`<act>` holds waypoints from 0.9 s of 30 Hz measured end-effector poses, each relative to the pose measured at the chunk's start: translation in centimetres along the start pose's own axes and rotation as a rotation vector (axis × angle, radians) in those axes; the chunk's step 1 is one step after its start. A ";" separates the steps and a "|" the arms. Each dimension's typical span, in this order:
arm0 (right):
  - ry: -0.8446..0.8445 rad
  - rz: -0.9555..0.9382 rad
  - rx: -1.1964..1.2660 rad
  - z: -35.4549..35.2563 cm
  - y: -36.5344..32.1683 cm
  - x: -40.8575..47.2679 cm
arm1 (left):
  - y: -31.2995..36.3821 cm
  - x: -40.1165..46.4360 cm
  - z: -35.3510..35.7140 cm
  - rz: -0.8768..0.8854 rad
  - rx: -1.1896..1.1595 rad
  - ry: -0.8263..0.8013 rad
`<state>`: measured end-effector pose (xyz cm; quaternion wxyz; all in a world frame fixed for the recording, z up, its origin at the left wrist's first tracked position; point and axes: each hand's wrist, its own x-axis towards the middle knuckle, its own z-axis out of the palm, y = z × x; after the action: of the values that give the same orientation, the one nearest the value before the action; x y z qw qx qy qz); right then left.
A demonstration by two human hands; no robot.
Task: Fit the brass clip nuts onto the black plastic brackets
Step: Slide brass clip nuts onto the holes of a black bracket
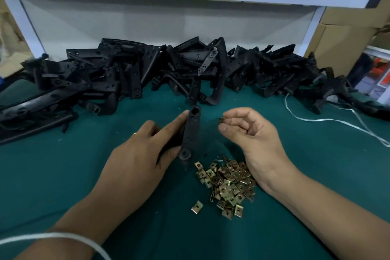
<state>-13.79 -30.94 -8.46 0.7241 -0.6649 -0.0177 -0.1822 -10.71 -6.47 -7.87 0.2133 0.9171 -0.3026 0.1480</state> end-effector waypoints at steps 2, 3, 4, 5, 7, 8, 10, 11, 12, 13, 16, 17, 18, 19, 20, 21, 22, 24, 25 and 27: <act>-0.014 -0.002 -0.023 0.1 0.1 -0.1 | 0.3 0.0 0.0 -0.007 0.041 -0.013; -0.015 -0.008 -0.035 0.2 0.1 -0.1 | 0.4 0.0 0.1 -0.006 0.068 -0.025; -0.013 -0.019 -0.048 0.2 0.1 -0.2 | 0.4 0.0 0.2 -0.003 0.091 -0.034; -0.014 -0.036 -0.066 0.2 0.1 -0.3 | 0.4 0.0 0.2 0.001 0.103 -0.038; -0.035 -0.073 -0.116 0.3 -0.1 -0.5 | 0.5 -0.1 0.2 -0.004 0.104 -0.035; -0.049 -0.088 -0.137 0.4 -0.2 -0.5 | 0.4 -0.1 0.2 -0.009 0.102 -0.027; -0.071 -0.102 -0.162 0.5 -0.3 -0.6 | 0.4 0.0 0.3 -0.016 0.106 -0.011; -0.076 -0.100 -0.167 0.5 -0.3 -0.6 | 0.3 0.0 0.4 -0.016 0.116 -0.008; -0.082 -0.096 -0.169 0.5 -0.3 -0.6 | 0.4 0.1 0.4 -0.017 0.126 -0.006; -0.087 -0.094 -0.172 0.6 -0.4 -0.5 | 0.3 0.2 0.4 -0.016 0.132 -0.002; -0.081 -0.097 -0.160 0.6 -0.4 -0.4 | 0.5 0.7 0.3 0.006 0.135 0.001; -0.073 -0.100 -0.153 0.6 -0.3 -0.5 | 0.6 1.0 0.4 0.011 0.136 0.000; -0.068 -0.105 -0.151 0.6 -0.3 -0.5 | 0.7 1.2 0.4 0.009 0.142 0.002; -0.065 -0.113 -0.155 0.5 -0.3 -0.5 | 0.8 1.3 0.5 0.005 0.149 0.012; -0.062 -0.115 -0.160 0.4 -0.3 -0.5 | 0.9 1.4 0.6 0.003 0.153 0.025; -0.058 -0.112 -0.159 0.4 -0.4 -0.5 | 1.0 1.5 0.5 0.003 0.146 0.038; -0.057 -0.101 -0.150 0.4 -0.5 -0.6 | 1.0 1.5 0.4 0.000 0.126 0.050; -0.053 -0.081 -0.109 0.5 -0.6 -0.7 | 1.1 1.4 0.1 -0.002 0.075 0.074; -0.053 -0.080 -0.087 0.6 -0.7 -0.8 | 1.1 1.3 0.0 0.000 0.054 0.076; -0.048 -0.088 -0.035 0.7 -0.9 -0.9 | 1.3 1.2 0.0 0.009 0.024 0.065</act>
<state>-14.77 -30.04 -7.74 0.7031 -0.6802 -0.0614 -0.1982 -10.58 -8.01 -6.94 0.2114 0.9128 -0.2980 0.1823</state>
